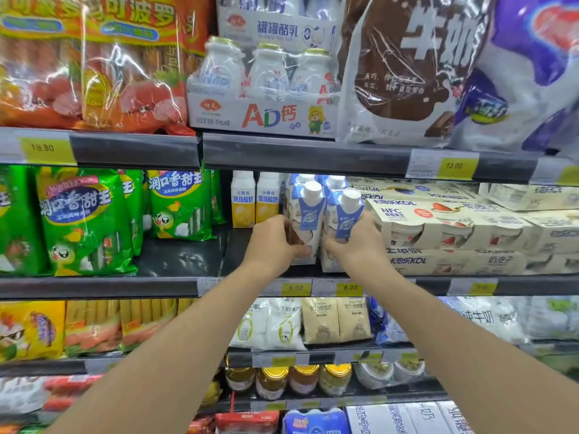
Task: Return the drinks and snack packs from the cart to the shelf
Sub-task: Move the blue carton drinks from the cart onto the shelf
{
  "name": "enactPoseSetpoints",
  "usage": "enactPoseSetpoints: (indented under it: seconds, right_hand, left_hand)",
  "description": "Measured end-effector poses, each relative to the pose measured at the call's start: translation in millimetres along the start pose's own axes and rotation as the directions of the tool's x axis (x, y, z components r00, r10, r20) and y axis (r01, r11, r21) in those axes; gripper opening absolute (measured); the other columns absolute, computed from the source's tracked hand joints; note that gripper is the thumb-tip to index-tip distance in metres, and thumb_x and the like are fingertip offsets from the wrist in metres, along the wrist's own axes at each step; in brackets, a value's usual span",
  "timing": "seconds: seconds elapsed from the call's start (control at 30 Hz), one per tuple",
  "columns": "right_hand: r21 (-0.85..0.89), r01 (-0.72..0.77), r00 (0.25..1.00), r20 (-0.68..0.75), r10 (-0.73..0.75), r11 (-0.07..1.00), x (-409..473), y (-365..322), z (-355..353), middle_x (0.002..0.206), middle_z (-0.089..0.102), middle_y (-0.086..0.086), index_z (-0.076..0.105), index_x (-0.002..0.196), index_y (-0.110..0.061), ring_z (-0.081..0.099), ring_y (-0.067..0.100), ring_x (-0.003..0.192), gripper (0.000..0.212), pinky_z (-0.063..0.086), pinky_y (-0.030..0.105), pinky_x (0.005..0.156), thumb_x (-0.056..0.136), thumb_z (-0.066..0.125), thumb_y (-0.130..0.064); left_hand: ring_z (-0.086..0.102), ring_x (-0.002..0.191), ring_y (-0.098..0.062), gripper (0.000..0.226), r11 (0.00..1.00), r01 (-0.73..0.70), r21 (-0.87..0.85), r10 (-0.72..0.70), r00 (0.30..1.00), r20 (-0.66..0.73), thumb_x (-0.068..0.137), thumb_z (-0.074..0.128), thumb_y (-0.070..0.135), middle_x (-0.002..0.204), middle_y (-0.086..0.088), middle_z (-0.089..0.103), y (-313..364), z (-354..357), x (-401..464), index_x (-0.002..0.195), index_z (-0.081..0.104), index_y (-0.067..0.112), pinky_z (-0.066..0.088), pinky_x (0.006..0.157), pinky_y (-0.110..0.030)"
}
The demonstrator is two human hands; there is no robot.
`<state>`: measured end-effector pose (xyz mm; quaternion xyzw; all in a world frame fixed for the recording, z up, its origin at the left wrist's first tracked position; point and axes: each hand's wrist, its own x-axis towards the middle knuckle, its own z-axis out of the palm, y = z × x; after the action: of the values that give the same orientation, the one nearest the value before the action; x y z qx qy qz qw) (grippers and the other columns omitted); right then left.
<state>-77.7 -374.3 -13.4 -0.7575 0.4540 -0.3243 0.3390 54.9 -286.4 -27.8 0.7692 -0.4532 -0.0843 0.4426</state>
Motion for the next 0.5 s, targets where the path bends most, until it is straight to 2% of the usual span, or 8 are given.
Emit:
enactPoseSetpoints:
  seconds: [0.17, 0.27, 0.33, 0.4, 0.47, 0.5]
  right_hand:
    - [-0.02, -0.008, 1.0, 0.019, 0.008, 1.0, -4.3, -0.2, -1.7, 0.124, 0.058, 0.007, 0.038, 0.13, -0.012, 0.06, 0.025, 0.108, 0.061, 0.053, 0.04, 0.089, 0.084, 0.075, -0.028]
    - [0.002, 0.008, 0.999, 0.037, -0.008, 1.0, -14.3, 5.4, -4.3, 0.133, 0.056, 0.006, 0.03, 0.143, -0.009, 0.056, 0.025, 0.118, 0.077, 0.048, 0.036, 0.092, 0.085, 0.075, -0.032]
    - [0.002, 0.023, 0.999, 0.044, -0.023, 1.0, -23.4, 7.6, -7.8, 0.132, 0.056, 0.005, 0.034, 0.14, -0.01, 0.056, 0.024, 0.119, 0.071, 0.047, 0.035, 0.093, 0.087, 0.073, -0.036]
    - [-0.01, 0.042, 0.998, 0.046, -0.041, 0.999, -31.9, 8.6, -13.8, 0.128, 0.057, 0.004, 0.038, 0.134, -0.012, 0.055, 0.022, 0.117, 0.062, 0.047, 0.038, 0.097, 0.088, 0.07, -0.039]
    - [0.009, 0.058, 0.997, 0.055, -0.059, 0.998, -41.9, 9.0, -21.8, 0.121, 0.054, -0.002, 0.039, 0.133, -0.013, 0.051, 0.016, 0.111, 0.057, 0.044, 0.032, 0.092, 0.091, 0.066, -0.039]
    - [0.023, 0.065, 0.996, 0.062, -0.066, 0.998, -47.7, 8.9, -27.2, 0.117, 0.051, -0.004, 0.04, 0.133, -0.014, 0.049, 0.013, 0.109, 0.054, 0.04, 0.029, 0.088, 0.093, 0.064, -0.04]
  left_hand:
    - [0.065, 0.079, -0.008, 0.041, 1.0, 0.013, -0.017, -0.013, 1.0, -0.011, 0.069, 0.089, 0.027, 0.086, 0.009, 0.068, -1.3, 1.7, -1.4, 0.098, 0.063, 0.017, 0.048, 0.065, -0.019]
    - [0.063, 0.082, -0.008, 0.047, 0.999, 0.038, -0.004, -0.038, 0.999, 0.017, 0.066, 0.09, 0.034, 0.091, 0.009, 0.067, -4.8, 2.8, -7.1, 0.099, 0.062, 0.018, 0.046, 0.065, -0.019]
    - [0.064, 0.091, -0.008, 0.05, 0.997, 0.068, -0.028, -0.066, 0.996, 0.052, 0.068, 0.088, 0.037, 0.098, 0.012, 0.065, -6.6, 0.9, -15.3, 0.105, 0.061, 0.018, 0.048, 0.071, -0.019]
    - [0.062, 0.104, -0.012, 0.056, 0.994, 0.107, -0.013, -0.105, 0.991, 0.083, 0.076, 0.082, 0.04, 0.112, 0.009, 0.064, -5.2, -5.6, -27.4, 0.12, 0.058, 0.015, 0.05, 0.083, -0.025]
    - [0.058, 0.116, -0.017, 0.065, 0.991, 0.107, 0.081, -0.113, 0.991, 0.074, 0.082, 0.073, 0.049, 0.129, 0.002, 0.06, -2.2, -16.3, -40.7, 0.133, 0.054, 0.014, 0.049, 0.095, -0.034]
    - [0.058, 0.116, -0.017, 0.063, 0.987, 0.085, 0.134, -0.094, 0.993, 0.065, 0.085, 0.068, 0.053, 0.131, 0.001, 0.06, 1.0, -22.5, -47.2, 0.133, 0.055, 0.015, 0.049, 0.096, -0.035]
